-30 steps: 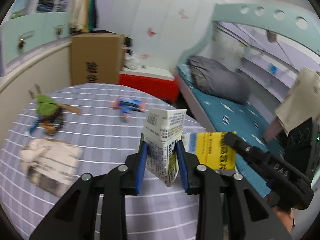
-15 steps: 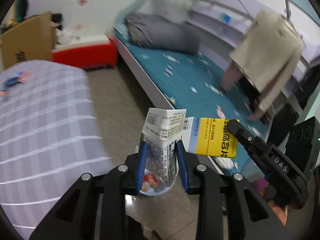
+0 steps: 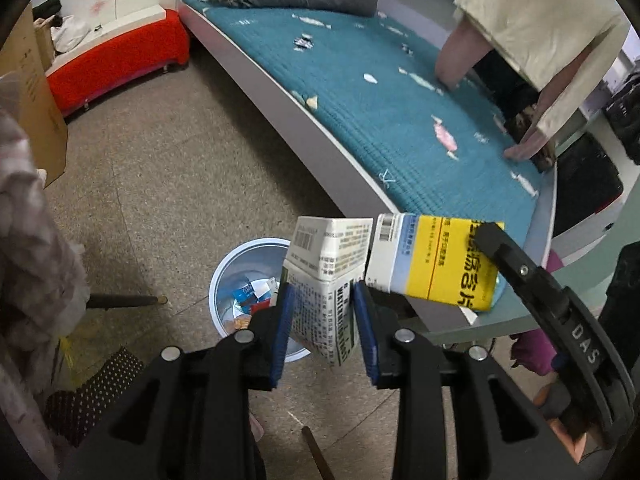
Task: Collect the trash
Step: 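Carry both boxes over the blue bin and open both grippers to drop them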
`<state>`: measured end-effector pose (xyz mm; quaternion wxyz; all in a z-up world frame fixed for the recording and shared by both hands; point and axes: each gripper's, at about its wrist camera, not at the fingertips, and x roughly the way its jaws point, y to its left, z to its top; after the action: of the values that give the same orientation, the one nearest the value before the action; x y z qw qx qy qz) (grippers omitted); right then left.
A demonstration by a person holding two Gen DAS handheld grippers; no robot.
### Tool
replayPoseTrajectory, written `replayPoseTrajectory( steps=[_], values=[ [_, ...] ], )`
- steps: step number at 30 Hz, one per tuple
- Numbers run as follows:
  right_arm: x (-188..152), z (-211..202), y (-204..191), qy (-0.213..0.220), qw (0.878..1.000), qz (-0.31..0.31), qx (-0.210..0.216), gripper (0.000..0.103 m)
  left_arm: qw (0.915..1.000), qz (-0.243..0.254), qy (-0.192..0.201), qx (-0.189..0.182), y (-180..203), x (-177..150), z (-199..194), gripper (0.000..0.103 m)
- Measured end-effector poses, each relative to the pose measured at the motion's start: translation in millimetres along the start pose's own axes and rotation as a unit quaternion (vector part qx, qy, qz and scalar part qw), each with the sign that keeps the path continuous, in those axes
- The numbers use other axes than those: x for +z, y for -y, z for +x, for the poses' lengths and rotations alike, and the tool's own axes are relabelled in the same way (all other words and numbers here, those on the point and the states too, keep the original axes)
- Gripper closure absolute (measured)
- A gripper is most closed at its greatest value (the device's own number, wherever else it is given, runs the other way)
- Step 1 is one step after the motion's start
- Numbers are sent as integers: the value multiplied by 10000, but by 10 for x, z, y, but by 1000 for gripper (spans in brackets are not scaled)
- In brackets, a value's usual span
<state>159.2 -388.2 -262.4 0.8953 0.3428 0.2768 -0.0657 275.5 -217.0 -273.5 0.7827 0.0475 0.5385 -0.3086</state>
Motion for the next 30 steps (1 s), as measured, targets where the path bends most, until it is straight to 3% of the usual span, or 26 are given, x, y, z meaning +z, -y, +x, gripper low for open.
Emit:
replayPoseTrajectory(
  steps=[1,3,5,14,30],
  values=[
    [-5,29,23,-19,10000,23,-17,100,10000,29,-27,8,-3,22,53,68],
    [-15,87,69,-74,9999,71,-35,100,9999,117,-92,41,-14,49,118,43],
    [-27,126,94,-107,9999,89,-63,100,9994,71,-25,347,-76,42,150,36],
    [-166,316,41,-392,9992,41,-79,100,9960,-487,-241,715,-467,31,284,34],
    [-320,719,-99,-831,9963,-43,-191,99,9920,-551,-84,1134,-602,31,170,29]
  ],
)
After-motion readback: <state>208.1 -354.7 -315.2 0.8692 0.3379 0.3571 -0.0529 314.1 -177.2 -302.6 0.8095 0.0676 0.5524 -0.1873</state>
